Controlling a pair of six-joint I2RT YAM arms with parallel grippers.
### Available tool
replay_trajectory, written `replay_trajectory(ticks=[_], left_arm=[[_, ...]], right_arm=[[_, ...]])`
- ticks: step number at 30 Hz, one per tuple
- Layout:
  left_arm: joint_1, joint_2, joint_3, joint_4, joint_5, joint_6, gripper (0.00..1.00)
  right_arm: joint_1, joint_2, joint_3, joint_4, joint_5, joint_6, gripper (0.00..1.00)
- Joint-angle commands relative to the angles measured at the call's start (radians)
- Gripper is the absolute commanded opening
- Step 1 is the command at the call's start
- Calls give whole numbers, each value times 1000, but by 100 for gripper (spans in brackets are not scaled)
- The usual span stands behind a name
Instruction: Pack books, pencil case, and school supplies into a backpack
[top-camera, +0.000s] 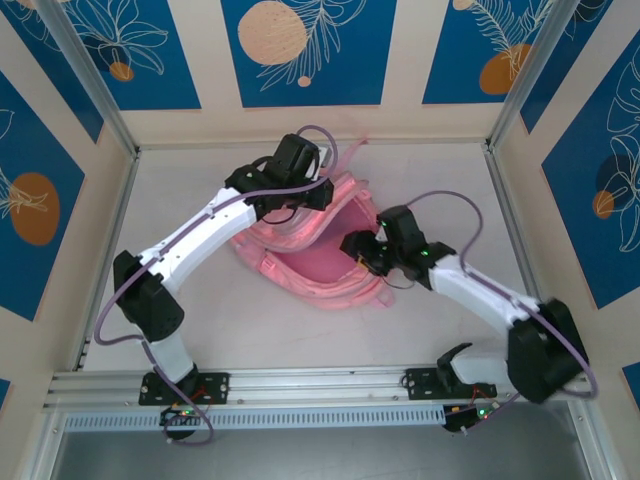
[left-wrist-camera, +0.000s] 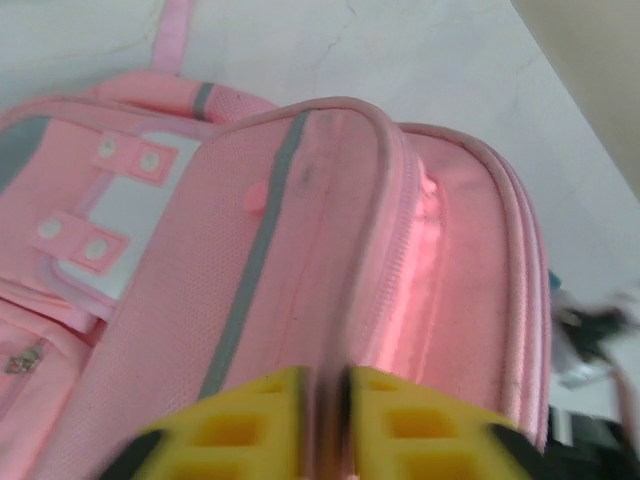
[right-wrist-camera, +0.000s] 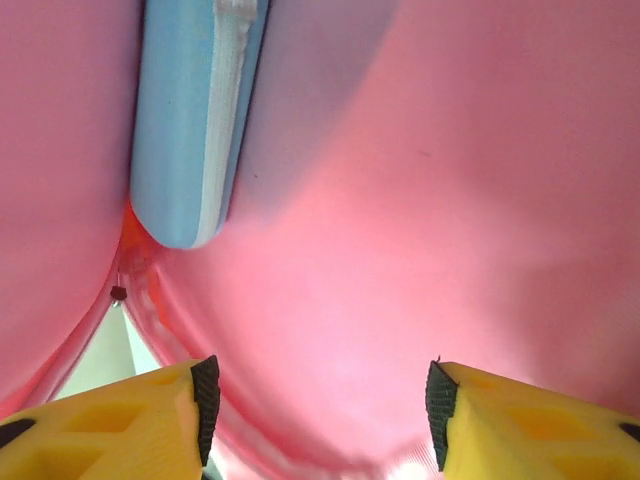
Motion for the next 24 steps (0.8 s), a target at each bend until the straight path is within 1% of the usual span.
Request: replay_trajectory(ticks=[1,2,4,6,9,12,15,17,20,24], left_arm=[[20,14,-38,5,4,-43,38],[20,7,-54,4,1,-48,46],[21,-14,-90,0,-13,-58,58],[27,-41,-139,8,-31,-66,65],[43,-89,-223,22,-55,-70,70],[75,-155,-321,32,-66,-84,75],[118,-248,-441,72,-47,-100,83],[152,-312,-514,98,-14,-106,89],[197,-393,-593,127,61,-100,95],[240,-473,-643,135,154,-64,100]], right_arm=[[-40,-149,-39,-261,170,-52,61],[-51,-190,-40,-306,196,-62,63],[-67,-243,-25,-368,226,-88,66],[-71,-262,11,-412,241,-124,68],[-62,-237,100,-464,254,-178,71],[-31,-178,207,-497,277,-231,72],[20,-95,321,-513,283,-279,73],[66,-24,411,-517,270,-303,73],[143,85,520,-503,239,-328,74],[210,251,649,-485,170,-334,76]])
